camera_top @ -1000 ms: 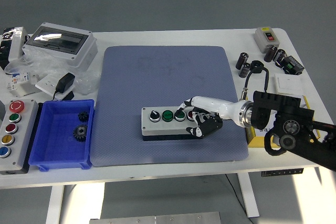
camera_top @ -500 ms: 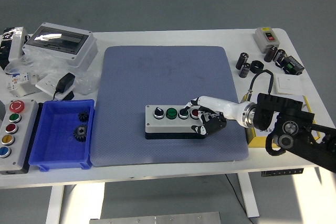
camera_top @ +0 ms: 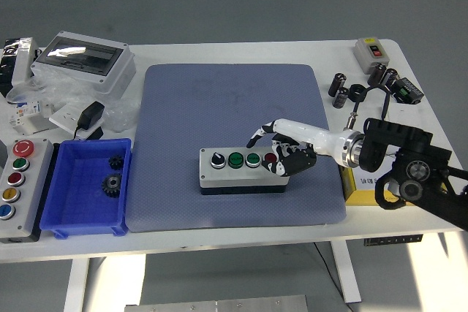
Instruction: Pick up the button,place it on the desk,press the button,press the button
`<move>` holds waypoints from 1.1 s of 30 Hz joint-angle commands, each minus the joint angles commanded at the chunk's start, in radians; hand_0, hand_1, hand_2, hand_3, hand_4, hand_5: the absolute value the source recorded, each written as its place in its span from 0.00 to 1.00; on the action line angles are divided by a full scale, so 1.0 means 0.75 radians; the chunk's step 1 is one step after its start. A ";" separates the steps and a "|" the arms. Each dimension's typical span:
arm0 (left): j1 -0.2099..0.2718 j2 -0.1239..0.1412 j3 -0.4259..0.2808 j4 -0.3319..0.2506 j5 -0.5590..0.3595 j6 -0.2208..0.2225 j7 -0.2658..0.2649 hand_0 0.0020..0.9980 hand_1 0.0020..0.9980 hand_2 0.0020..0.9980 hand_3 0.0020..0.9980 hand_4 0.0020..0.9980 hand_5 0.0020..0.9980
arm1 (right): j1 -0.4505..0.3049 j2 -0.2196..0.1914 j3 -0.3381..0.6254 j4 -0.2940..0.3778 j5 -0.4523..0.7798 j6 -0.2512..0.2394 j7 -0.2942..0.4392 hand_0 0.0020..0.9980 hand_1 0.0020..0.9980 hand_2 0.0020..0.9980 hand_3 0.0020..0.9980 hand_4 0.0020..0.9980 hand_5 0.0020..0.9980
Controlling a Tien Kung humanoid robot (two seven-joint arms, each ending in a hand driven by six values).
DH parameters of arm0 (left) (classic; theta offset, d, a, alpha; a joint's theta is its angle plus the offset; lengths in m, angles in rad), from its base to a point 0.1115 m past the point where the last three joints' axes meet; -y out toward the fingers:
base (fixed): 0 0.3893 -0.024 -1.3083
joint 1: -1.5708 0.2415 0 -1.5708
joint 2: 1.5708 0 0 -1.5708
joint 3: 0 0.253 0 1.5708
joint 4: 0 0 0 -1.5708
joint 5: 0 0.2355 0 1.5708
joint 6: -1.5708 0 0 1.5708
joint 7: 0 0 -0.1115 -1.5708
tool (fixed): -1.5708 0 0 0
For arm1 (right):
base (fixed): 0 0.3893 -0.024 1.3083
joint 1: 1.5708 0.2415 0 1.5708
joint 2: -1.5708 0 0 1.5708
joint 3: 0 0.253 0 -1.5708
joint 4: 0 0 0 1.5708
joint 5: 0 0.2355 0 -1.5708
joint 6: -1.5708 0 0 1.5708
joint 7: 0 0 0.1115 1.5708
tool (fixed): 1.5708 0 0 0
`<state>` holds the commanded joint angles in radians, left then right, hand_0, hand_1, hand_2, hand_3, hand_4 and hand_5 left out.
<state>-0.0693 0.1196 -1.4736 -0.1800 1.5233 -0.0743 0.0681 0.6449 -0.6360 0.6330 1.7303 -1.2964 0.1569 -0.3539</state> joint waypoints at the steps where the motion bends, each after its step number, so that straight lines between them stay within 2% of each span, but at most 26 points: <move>1: 0.000 0.000 0.001 0.000 -0.001 0.000 0.000 0.63 0.61 0.57 0.61 0.82 0.21 | -0.008 -0.003 0.021 0.012 -0.015 -0.006 -0.002 0.00 0.08 0.17 0.75 0.55 0.00; 3: 0.002 0.000 0.002 0.000 -0.005 0.001 0.001 0.63 0.61 0.57 0.61 0.82 0.21 | -0.038 -0.003 0.071 0.029 -0.055 -0.035 0.005 0.00 0.08 0.17 0.74 0.55 0.00; 6: 0.002 0.000 0.006 0.000 -0.009 0.002 0.001 0.63 0.61 0.57 0.61 0.82 0.21 | -0.112 0.019 0.151 0.037 -0.122 -0.118 0.063 0.00 0.08 0.17 0.74 0.55 0.00; 8: 0.003 -0.002 0.011 0.000 -0.015 0.004 0.002 0.63 0.61 0.57 0.61 0.82 0.21 | -0.176 0.059 0.214 0.025 -0.158 -0.192 0.127 0.00 0.08 0.17 0.74 0.55 0.00; 9: 0.004 -0.003 0.014 0.000 -0.019 0.006 0.003 0.63 0.61 0.57 0.61 0.82 0.21 | -0.208 0.081 0.244 0.022 -0.162 -0.229 0.159 0.00 0.08 0.19 0.75 0.47 0.06; 14: 0.016 -0.010 0.023 0.000 -0.041 0.013 0.006 0.63 0.61 0.57 0.61 0.82 0.21 | -0.403 0.217 0.413 0.044 -0.085 -0.459 0.374 0.00 0.08 0.19 0.75 0.47 0.06; 15: 0.020 -0.010 0.020 0.000 -0.042 0.014 0.007 0.63 0.61 0.57 0.61 0.82 0.22 | -0.438 0.242 0.443 0.047 -0.059 -0.502 0.418 0.00 0.06 0.18 0.80 0.89 0.23; 18: 0.032 -0.016 0.014 0.000 -0.047 0.018 0.012 0.63 0.61 0.57 0.61 0.82 0.22 | -0.548 0.330 0.543 0.006 0.043 -0.629 0.577 0.00 0.06 0.18 0.80 0.89 0.23; 20: 0.037 -0.020 0.016 0.000 -0.054 0.020 0.015 0.63 0.61 0.57 0.61 0.82 0.22 | -0.603 0.379 0.594 -0.034 0.110 -0.692 0.673 0.00 0.06 0.18 0.80 0.89 0.23; 21: 0.039 -0.022 0.019 0.000 -0.058 0.021 0.016 0.63 0.61 0.57 0.61 0.82 0.22 | -0.632 0.406 0.620 -0.056 0.148 -0.723 0.725 0.11 0.26 0.38 0.81 1.00 0.51; 24: 0.041 -0.025 0.027 0.000 -0.070 0.025 0.015 0.63 0.61 0.57 0.61 0.82 0.22 | -0.686 0.446 0.664 -0.094 0.251 -0.786 0.861 0.11 0.26 0.38 0.81 1.00 0.51; 26: 0.039 -0.024 0.033 0.000 -0.079 0.026 0.011 0.63 0.61 0.57 0.61 0.82 0.22 | -0.701 0.452 0.685 -0.106 0.314 -0.792 0.939 0.11 0.26 0.38 0.81 1.00 0.51; 27: 0.039 -0.022 0.037 0.000 -0.085 0.026 0.008 0.63 0.61 0.57 0.61 0.82 0.23 | -0.707 0.453 0.698 -0.110 0.345 -0.791 0.975 0.74 0.79 0.82 0.95 1.00 0.69; 32: 0.042 -0.020 0.043 0.000 -0.097 0.027 0.005 0.63 0.61 0.57 0.61 0.82 0.23 | -0.715 0.460 0.751 -0.143 0.489 -0.753 1.117 0.74 0.79 0.82 0.95 1.00 0.69; 33: 0.042 -0.020 0.042 0.000 -0.097 0.027 0.005 0.63 0.61 0.57 0.61 0.82 0.24 | -0.715 0.461 0.756 -0.152 0.514 -0.745 1.133 0.89 0.88 0.90 0.93 1.00 1.00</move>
<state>-0.0375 0.1048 -1.4423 -0.1800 1.4505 -0.0543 0.0718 0.1088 -0.2902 1.1998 1.6163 -0.9108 -0.4016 0.4960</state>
